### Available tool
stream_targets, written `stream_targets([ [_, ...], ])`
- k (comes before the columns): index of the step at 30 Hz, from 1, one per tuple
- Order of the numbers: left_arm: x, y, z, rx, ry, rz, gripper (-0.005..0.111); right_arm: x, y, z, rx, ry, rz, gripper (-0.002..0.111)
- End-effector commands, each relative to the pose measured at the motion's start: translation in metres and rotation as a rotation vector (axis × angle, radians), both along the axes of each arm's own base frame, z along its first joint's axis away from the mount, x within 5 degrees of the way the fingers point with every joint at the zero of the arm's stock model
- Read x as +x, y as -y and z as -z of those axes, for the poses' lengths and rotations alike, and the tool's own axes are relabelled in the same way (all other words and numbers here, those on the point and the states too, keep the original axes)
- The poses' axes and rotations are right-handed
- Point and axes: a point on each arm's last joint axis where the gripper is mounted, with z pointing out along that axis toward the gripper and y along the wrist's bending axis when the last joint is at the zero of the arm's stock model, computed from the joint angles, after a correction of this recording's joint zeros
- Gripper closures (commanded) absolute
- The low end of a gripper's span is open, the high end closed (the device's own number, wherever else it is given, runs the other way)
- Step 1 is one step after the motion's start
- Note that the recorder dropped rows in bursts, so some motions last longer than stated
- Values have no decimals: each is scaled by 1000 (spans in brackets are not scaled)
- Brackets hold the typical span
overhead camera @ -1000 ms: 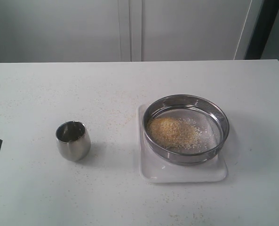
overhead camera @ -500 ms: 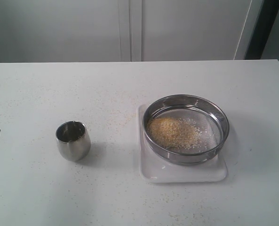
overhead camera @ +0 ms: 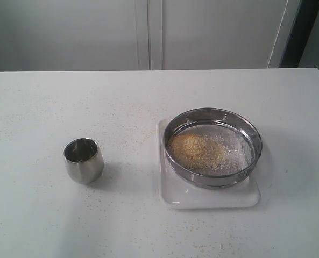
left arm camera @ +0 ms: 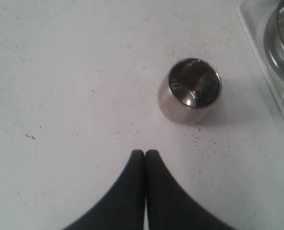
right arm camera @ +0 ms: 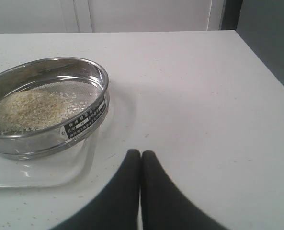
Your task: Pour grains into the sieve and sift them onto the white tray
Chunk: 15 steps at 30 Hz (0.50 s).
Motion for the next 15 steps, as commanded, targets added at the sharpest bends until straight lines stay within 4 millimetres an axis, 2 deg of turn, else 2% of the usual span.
stream_targets([
  [1, -8, -8, -10, -5, 66, -40, 107, 0, 0, 0, -2, 13, 1, 108],
  [7, -15, -25, -16, 10, 93, -137, 107, 0, 0, 0, -2, 13, 1, 108],
  [15, -31, -28, -30, 16, 218, -155, 107, 0, 0, 0, -2, 13, 1, 108],
])
